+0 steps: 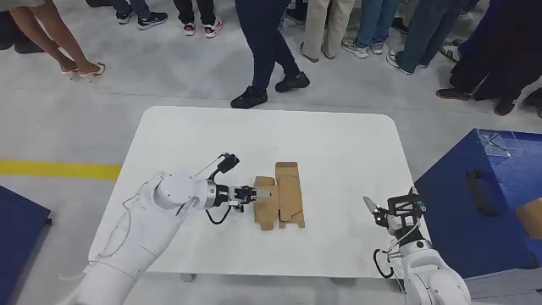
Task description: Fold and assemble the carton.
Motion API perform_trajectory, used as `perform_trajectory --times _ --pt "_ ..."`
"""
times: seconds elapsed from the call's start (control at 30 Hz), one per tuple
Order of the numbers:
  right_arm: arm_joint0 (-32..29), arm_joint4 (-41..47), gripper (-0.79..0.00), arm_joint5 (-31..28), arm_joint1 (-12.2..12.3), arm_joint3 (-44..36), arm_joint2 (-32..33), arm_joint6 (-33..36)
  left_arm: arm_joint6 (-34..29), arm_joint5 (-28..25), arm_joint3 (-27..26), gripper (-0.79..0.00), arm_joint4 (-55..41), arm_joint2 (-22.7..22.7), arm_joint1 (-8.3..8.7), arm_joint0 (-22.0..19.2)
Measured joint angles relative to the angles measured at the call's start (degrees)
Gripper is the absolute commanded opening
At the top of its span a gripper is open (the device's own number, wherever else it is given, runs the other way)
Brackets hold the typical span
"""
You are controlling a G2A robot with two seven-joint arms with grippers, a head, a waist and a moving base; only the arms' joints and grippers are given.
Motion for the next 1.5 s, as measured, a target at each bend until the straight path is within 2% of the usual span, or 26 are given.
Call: perform_trajectory --times 0.1,0.13,0.23,0.4,0.5,0.57,0.63,0.8,0.93,1.07,1.17,1.33,1.4,1.5 --pt "0.0 0.0 0.0 0.0 0.0 0.0 0.0 0.0 1.0 -1.5 3.6 -0.154 -0.2 1.5 -0.84 -1.3" --pt "0.0 0.0 0.0 0.0 0.0 0.0 0.0 0.0 1.6 -2.1 4.6 -0.228 0.0 1.9 -1.08 -1.7" --pt "0.0 0.0 0.0 0.0 0.0 0.0 0.0 0.0 2.3 -3.4 7.9 -0.268 -1.4 3.0 -2.05 -2.7" --pt "0.0 0.0 0.0 0.0 0.0 0.0 0.0 0.0 3.5 -6.1 12.4 -0.394 -2.2 5.3 -3.79 -4.5" --pt "0.0 0.0 0.0 0.0 0.0 0.0 0.0 0.0 4.1 -6.9 14.9 -0.416 -2.7 6.4 -4.84 -5.5" --pt "0.0 0.0 0.0 0.0 0.0 0.0 0.0 0.0 4.3 -7.4 16.4 -0.545 -3.3 6.9 -5.47 -6.1" --pt "0.0 0.0 0.0 0.0 0.0 0.0 0.0 0.0 4.1 -8.2 18.1 -0.785 -4.6 7.3 -6.17 -6.7" --pt "0.0 0.0 0.0 0.0 0.0 0.0 0.0 0.0 0.8 -13.1 21.3 -0.785 -9.4 6.6 -7.19 -8.0" --pt "0.0 0.0 0.0 0.0 0.0 0.0 0.0 0.0 -3.2 -16.9 20.5 -0.785 -13.9 4.4 -6.93 -8.5" --pt "0.0 0.0 0.0 0.0 0.0 0.0 0.0 0.0 -8.3 -19.6 15.5 -0.785 -18.5 0.3 -5.22 -7.5" --pt "0.0 0.0 0.0 0.0 0.0 0.0 0.0 0.0 -10.7 -19.2 7.8 -0.785 -20.2 -4.1 -3.01 -4.6" --pt "0.0 0.0 0.0 0.0 0.0 0.0 0.0 0.0 -12.1 -13.9 -12.3 -0.785 -18.8 -13.8 1.36 5.2" --pt "0.0 0.0 0.0 0.0 0.0 0.0 0.0 0.0 -12.1 -11.2 -21.1 -0.785 -17.9 -17.8 2.76 10.1" --pt "0.0 0.0 0.0 0.0 0.0 0.0 0.0 0.0 -12.1 -8.3 -30.9 -0.785 -17.3 -21.9 4.03 16.1"
